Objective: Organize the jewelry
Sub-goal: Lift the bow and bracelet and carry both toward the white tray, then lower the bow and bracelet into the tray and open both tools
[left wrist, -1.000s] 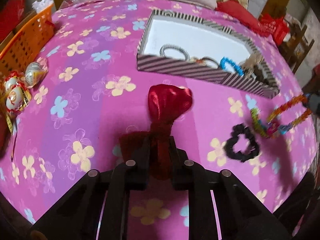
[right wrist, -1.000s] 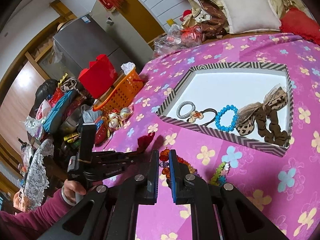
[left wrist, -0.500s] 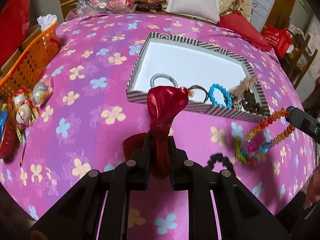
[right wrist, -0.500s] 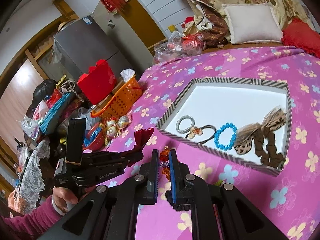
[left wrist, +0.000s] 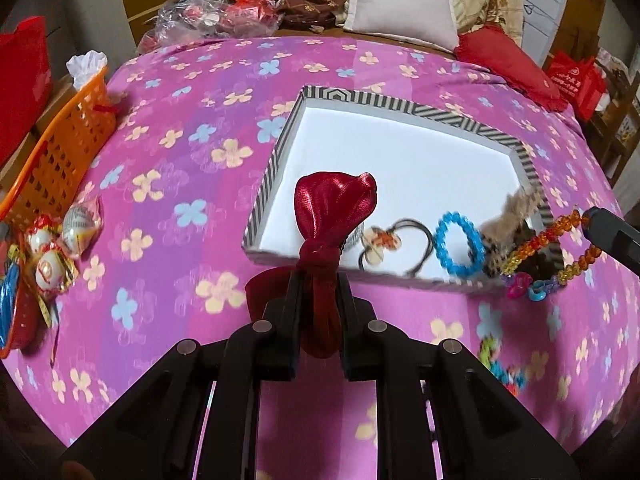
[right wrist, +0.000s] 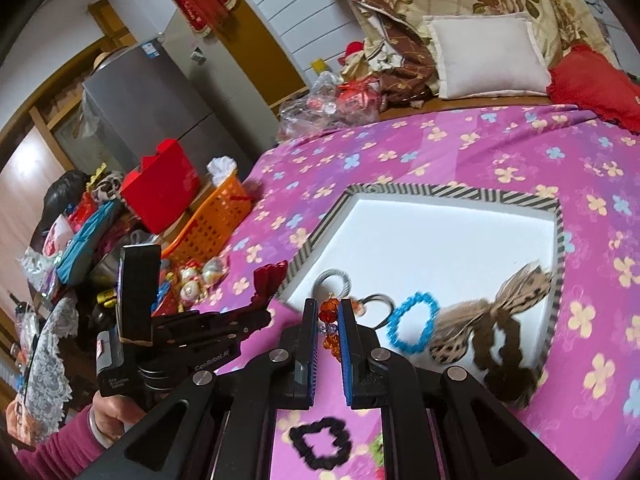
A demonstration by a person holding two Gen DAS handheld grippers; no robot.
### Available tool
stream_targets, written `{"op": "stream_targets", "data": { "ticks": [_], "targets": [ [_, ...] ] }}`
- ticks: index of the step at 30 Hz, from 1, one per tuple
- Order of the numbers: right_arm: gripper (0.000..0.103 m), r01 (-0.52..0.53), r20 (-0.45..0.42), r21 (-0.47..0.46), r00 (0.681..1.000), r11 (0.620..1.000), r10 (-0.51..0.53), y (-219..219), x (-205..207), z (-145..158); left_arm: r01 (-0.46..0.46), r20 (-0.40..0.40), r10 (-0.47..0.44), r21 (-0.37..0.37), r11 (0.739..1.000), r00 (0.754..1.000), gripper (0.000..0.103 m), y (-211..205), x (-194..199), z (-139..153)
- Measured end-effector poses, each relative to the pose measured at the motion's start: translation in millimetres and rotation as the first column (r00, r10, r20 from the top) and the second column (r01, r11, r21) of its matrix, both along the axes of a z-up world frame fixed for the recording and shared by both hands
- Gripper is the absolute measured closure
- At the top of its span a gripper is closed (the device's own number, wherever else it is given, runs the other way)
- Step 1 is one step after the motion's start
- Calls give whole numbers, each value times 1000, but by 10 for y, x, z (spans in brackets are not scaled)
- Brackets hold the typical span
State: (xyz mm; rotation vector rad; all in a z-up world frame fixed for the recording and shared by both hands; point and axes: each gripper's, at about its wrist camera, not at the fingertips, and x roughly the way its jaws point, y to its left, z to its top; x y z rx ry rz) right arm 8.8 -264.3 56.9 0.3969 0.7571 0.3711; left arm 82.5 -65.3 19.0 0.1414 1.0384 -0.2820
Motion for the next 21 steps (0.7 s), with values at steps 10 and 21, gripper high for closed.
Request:
{"op": "stream_targets", "data": {
  "ticks": [10,21],
  "targets": [
    [94,62,-40,-29,997,998,-63,-192,292,-206,-39,-6,39,20,999,999,90,-198,404,-103],
    [94,39,-116,-30,992,999,-42,-59,510,-581,-69,-37,71,43,997,997,90,-308,594,-381]
  ]
}}
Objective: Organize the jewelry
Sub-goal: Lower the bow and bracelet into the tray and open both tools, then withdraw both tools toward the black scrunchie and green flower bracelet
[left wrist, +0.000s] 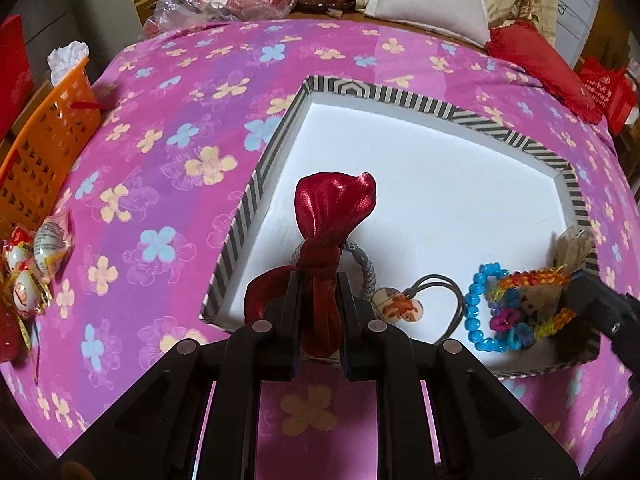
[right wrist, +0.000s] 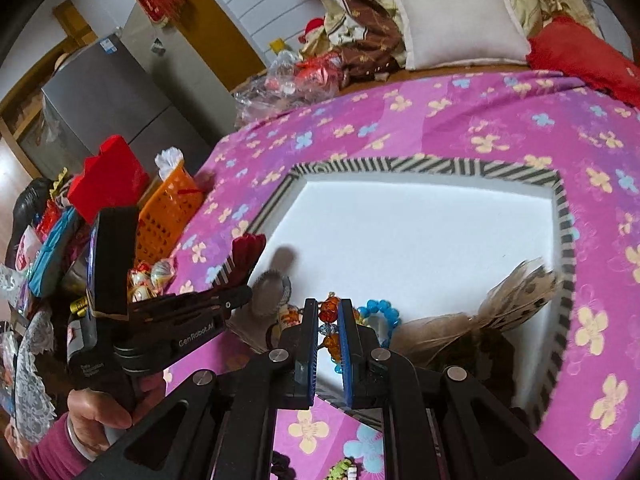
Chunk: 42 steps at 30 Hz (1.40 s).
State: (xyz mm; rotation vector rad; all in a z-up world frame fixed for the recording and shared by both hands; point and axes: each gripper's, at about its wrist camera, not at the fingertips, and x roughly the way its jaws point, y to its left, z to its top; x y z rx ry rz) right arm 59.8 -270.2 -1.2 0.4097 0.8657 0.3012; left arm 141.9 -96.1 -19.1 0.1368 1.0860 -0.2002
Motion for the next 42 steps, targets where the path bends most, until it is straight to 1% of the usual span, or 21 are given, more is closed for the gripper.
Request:
{"op": "stream_targets", "data": {
  "ticks": [4,9,11,12,14,15,17,19,20,21,23,27,31,33,36,39,42],
  "targets": [
    [94,-11,-28,-2,1000,1000,11,66,33,-128,-8,1,8,7,1000,1000,89,-6,21,-63],
    [94,-17,-47,-47,999,999,15,98,20,-191,-18,-1,18,4,1000,1000,88,11,41,-101],
    [94,-11,-55,-35,998,999,9,71,4,-211,-16,-3,16,2,1000,1000,81,14,45,-111],
    [92,-10,-57,-30,998,1000,8,56,-6,-221,-16,-5,16,-1,1000,1000,78,17,45,-116],
    [87,-13,-60,-24,998,1000,12,54,-16,-226,-13,-1,13,-10,1000,1000,67,25,30,-112],
    [84,-19,-61,-21,998,1000,18,68,-21,-226,-12,4,12,-11,1000,1000,65,29,21,-107],
    [79,-24,-64,-28,998,999,22,85,-48,-234,-13,11,13,-9,1000,1000,56,36,1,-93],
    [72,-15,-63,-33,998,999,13,81,-67,-235,-17,10,17,-19,1000,1000,50,54,-22,-69],
    [70,-10,-62,-30,998,1000,8,74,-80,-233,-18,9,18,-23,1000,1000,46,62,-33,-58],
    [68,-6,-61,-25,998,1000,4,62,-100,-230,-18,11,18,-24,1000,1000,44,73,-50,-41],
    [67,1,-57,-20,998,1000,-2,45,-158,-203,-16,23,16,-19,1000,1000,44,88,-91,-5],
    [59,18,-31,-15,999,1000,-18,31,-347,-119,-10,52,10,-6,1000,999,43,131,-233,87],
    [59,35,-12,-11,999,999,-35,23,-582,-58,0,101,-1,12,1000,995,43,173,-440,209],
    [59,46,-7,-24,999,999,-46,27,-688,-42,2,122,-4,17,1000,993,43,195,-542,265],
    [59,66,11,-61,998,996,-66,36,-880,-11,1,139,-3,13,1000,990,43,228,-700,330],
    [59,80,20,-57,997,995,-79,17,-1044,3,1,159,-3,11,1000,987,43,256,-874,391],
    [58,94,25,-92,995,991,-92,33,-1204,-1,2,175,-3,10,1000,985,43,280,-1035,438]
  ]
}}
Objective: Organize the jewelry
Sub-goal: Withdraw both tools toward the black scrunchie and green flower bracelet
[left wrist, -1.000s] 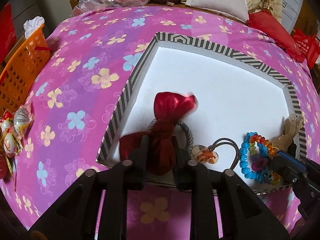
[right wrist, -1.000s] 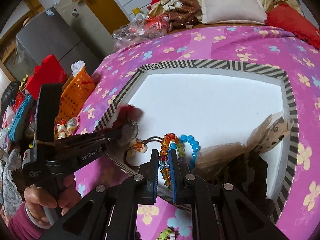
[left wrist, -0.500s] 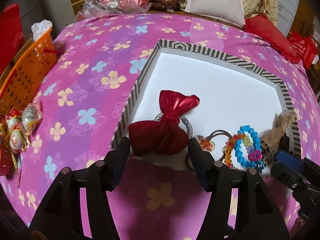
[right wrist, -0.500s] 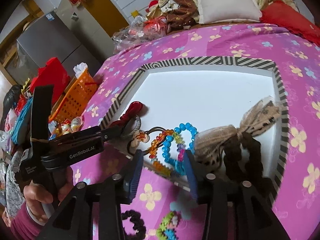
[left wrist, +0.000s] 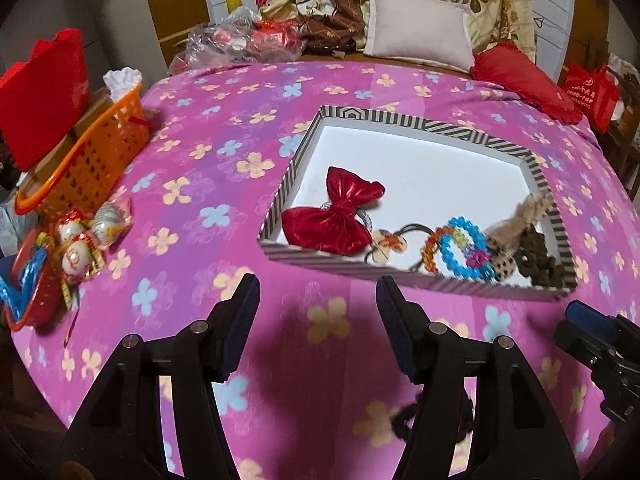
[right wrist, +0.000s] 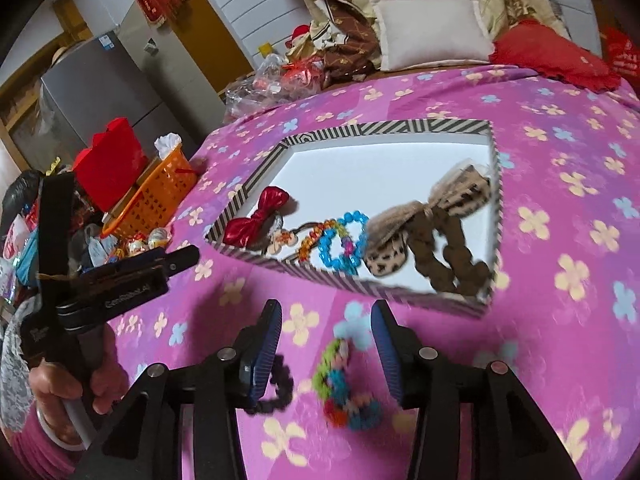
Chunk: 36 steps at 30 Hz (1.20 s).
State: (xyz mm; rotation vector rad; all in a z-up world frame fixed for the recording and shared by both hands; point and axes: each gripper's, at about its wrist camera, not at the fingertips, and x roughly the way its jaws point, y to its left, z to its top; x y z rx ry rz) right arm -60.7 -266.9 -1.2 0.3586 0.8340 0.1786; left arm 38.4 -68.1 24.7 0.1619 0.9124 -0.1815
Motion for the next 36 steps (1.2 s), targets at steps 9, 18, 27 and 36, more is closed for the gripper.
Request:
{"op": "stream_targets", "data": {
  "ticks": [9,18,27,36],
  "targets": [
    [43,45,16,-16,999,999,-45,-42,-395,-19,13,19,-13,-25,1000,1000,42,56,-456,65],
    [32,75,41,-129,997,989,-70,89,-726,35,16,14,-16,-56,998,1000,41,122,-840,12],
    [17,99,52,-157,994,983,-92,149,-912,28,-8,-34,4,-98,995,999,41,199,-1101,-127],
    [14,106,31,-244,994,964,-102,173,-968,-41,-17,-72,9,-105,994,997,41,242,-1190,-252]
  ]
}}
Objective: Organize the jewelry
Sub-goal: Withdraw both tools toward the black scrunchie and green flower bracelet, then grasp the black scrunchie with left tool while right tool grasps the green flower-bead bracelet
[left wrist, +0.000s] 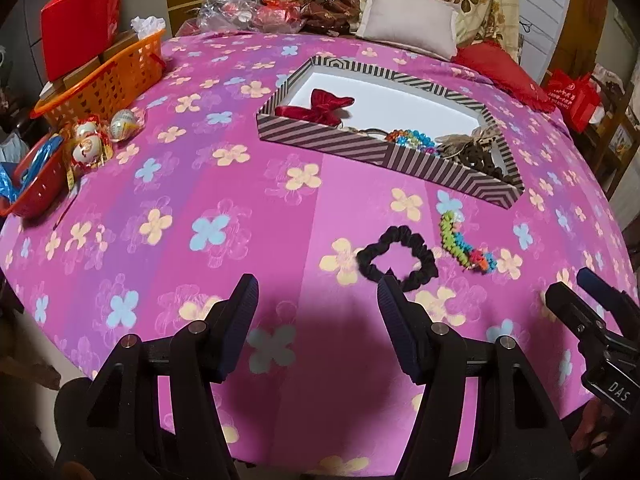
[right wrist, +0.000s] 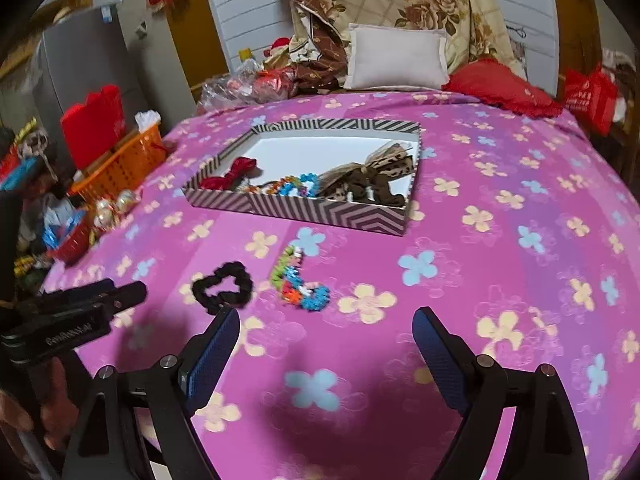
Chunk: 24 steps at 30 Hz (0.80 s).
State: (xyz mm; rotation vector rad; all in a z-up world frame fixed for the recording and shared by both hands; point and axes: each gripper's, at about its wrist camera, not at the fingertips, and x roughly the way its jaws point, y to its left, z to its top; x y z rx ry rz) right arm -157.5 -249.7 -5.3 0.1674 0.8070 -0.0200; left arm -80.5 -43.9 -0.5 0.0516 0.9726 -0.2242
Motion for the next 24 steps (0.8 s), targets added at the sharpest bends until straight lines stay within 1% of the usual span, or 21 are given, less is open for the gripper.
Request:
{"op": "stream_targets", "data": {
  "ticks": [1,5,9,20,24],
  "targets": [
    [12,-1,-13,-11,1000,1000,1,5,12,-24,1,-2,-1,2,1000,1000,41,0,-2,-12],
    [11,-16,-9,-35,1000,999,16,40,8,-63,16,-13,-16,3,1000,1000,41,-20,-12,-64],
    [11,-48,-23,-54,999,997,47,89,26,-74,47,-32,-47,2,999,998,41,-73,-1,-133],
    [11,-38,-52,-13,998,999,38,6,85,-177,89,-60,-90,-14,996,994,41,-205,32,-255],
    [11,-30,-73,-32,997,999,28,-11,111,-214,115,-55,-116,-10,993,992,41,-284,37,-273]
  ]
}}
